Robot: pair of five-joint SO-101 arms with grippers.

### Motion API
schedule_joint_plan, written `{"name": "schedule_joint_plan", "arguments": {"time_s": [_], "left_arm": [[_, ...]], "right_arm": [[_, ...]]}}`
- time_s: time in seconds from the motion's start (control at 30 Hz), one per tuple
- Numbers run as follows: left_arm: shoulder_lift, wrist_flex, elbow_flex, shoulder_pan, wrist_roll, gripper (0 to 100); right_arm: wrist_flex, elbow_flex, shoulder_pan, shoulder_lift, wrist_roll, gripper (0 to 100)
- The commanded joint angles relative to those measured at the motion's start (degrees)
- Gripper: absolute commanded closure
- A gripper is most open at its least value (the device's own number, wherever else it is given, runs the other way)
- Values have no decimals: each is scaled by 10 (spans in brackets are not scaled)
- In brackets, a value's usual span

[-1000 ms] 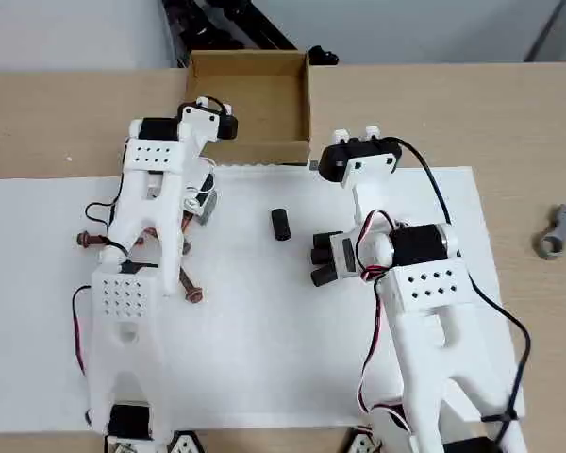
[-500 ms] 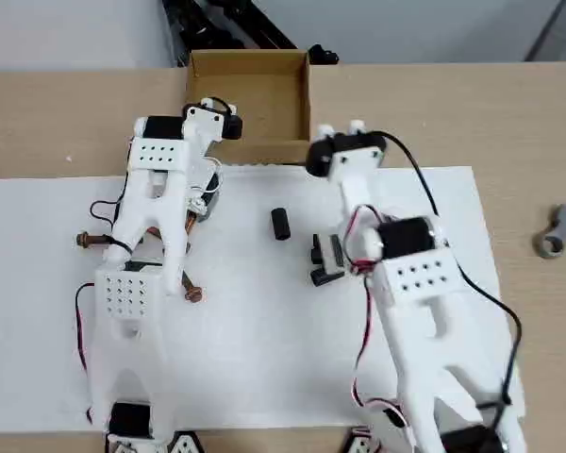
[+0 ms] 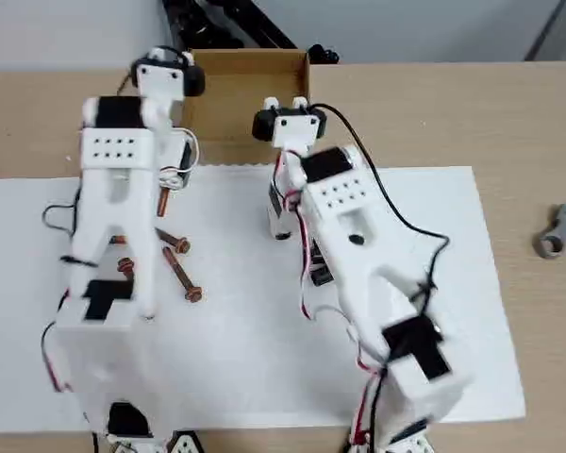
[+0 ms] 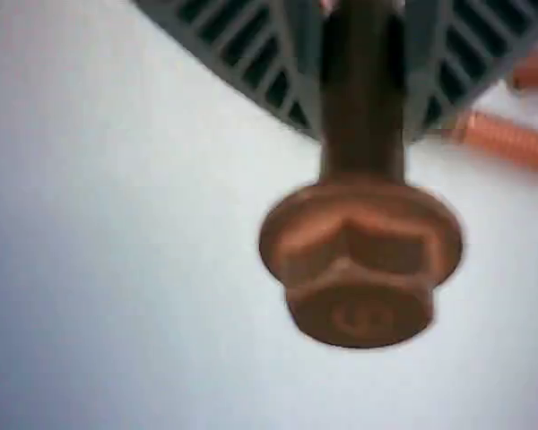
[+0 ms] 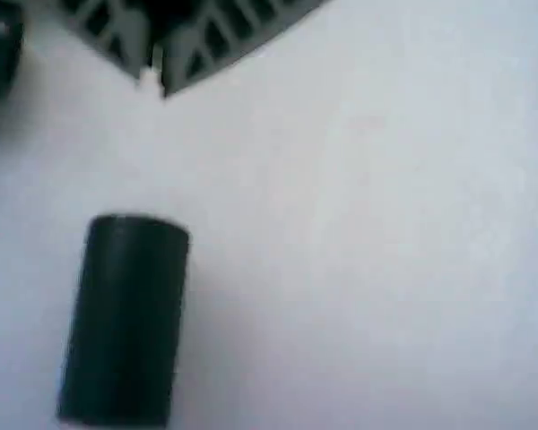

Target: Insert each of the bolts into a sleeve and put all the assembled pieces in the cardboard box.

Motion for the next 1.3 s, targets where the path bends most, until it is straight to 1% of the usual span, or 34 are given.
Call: {"name": "schedule_joint_plan", "arguments": {"time_s": [0.0, 0.07, 0.17, 0.23, 0.37, 0.5, 0.7, 0.97, 1.27], "left_arm": [[-134, -17, 65, -3, 8, 994], [-190, -33, 124, -3, 8, 994], [-269, -61, 220, -3, 6, 994], [-315, -78, 287, -4, 6, 994], [-399, -110, 405, -25, 8, 994], [-469, -120, 482, -46, 8, 994], [-534, -116, 531, -56, 6, 994], [-544, -115, 538, -62, 5, 994], [-545, -115, 538, -62, 5, 994]], "right_arm": [[22, -95, -1, 41, -11, 988], [22, -118, -3, 60, -20, 958], [19, -127, -3, 72, -27, 864], [18, -127, -3, 75, -26, 822], [13, -127, -3, 77, -26, 816], [-7, -126, -4, 85, -29, 816], [-7, -127, -32, 142, -30, 816], [-49, -127, -39, 212, -30, 816], [-50, -128, -39, 200, -29, 816]]}}
